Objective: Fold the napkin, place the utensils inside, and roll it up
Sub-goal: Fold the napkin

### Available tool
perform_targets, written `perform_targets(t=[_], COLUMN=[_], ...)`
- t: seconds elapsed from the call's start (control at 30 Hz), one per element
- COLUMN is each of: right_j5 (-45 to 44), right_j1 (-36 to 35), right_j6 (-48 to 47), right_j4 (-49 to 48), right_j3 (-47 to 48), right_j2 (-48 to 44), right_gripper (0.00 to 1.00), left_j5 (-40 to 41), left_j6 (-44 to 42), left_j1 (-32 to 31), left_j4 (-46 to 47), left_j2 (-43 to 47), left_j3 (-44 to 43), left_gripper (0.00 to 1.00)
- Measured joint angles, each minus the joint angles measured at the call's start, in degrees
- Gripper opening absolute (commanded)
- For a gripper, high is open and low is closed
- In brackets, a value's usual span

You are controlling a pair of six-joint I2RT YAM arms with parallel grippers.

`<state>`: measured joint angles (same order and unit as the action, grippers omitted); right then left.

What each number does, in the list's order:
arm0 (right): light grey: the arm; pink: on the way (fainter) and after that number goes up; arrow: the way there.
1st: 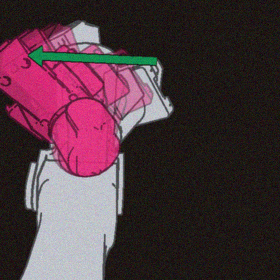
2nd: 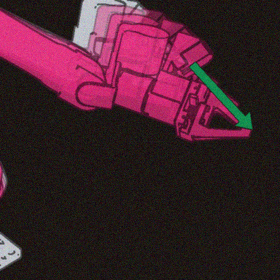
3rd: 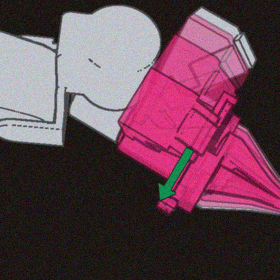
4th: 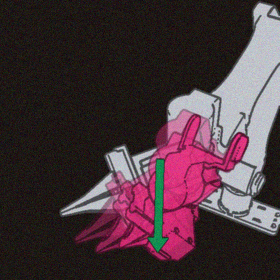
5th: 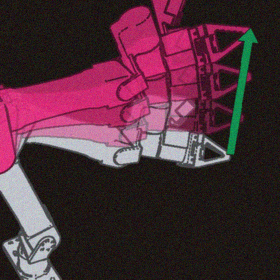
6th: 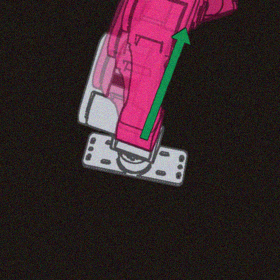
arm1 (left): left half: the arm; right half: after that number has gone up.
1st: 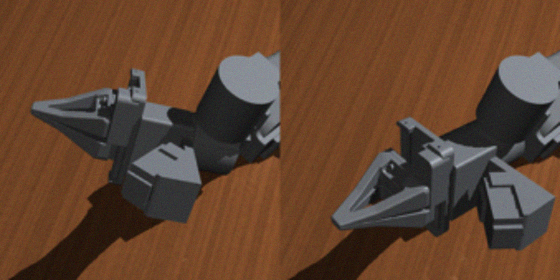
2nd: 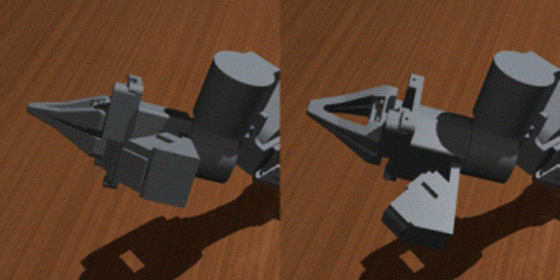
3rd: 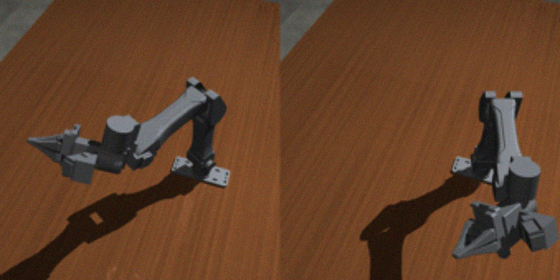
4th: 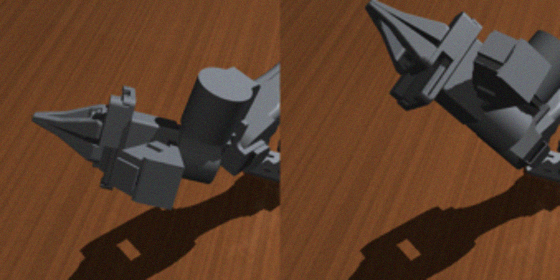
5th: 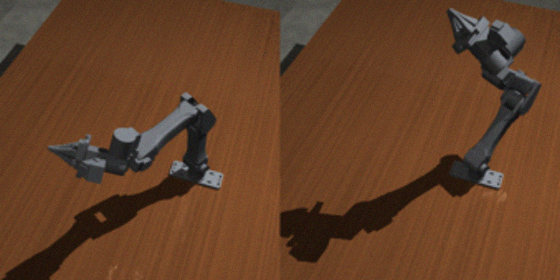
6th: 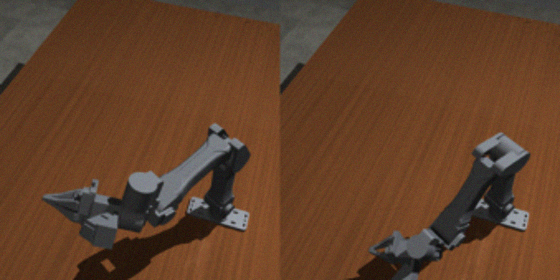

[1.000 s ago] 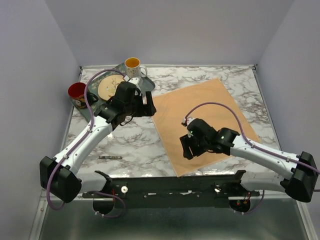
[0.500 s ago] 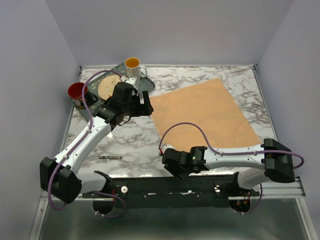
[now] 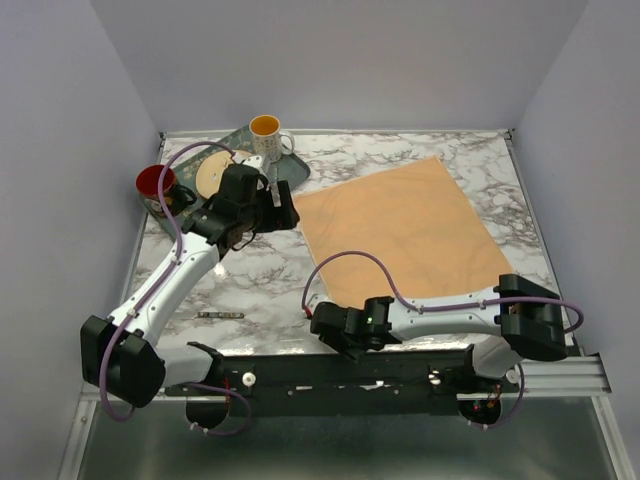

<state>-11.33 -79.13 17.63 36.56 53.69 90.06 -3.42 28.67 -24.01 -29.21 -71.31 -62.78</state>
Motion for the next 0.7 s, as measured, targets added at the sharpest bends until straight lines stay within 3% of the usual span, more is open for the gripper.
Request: perform_targets(t=[0.17, 0.7], right_j5=[-0.2, -0.7], right_j1=[-1.2, -1.8], right_j6=[-0.9, -0.8], right_j4=[-0.7, -1.6], right_j3=[0.5, -0.7], right_j2=[0.4, 3.0], right_gripper=[0.41, 0.46], left_j5=[0.0, -0.5], left_j6=[0.0, -0.2], left_j1=[1.8, 3.7], left_j4=[0.2, 0.4], left_j2=[0.3, 0.6], left_j3=[1.4, 2.2], left_gripper=[0.95, 0.95])
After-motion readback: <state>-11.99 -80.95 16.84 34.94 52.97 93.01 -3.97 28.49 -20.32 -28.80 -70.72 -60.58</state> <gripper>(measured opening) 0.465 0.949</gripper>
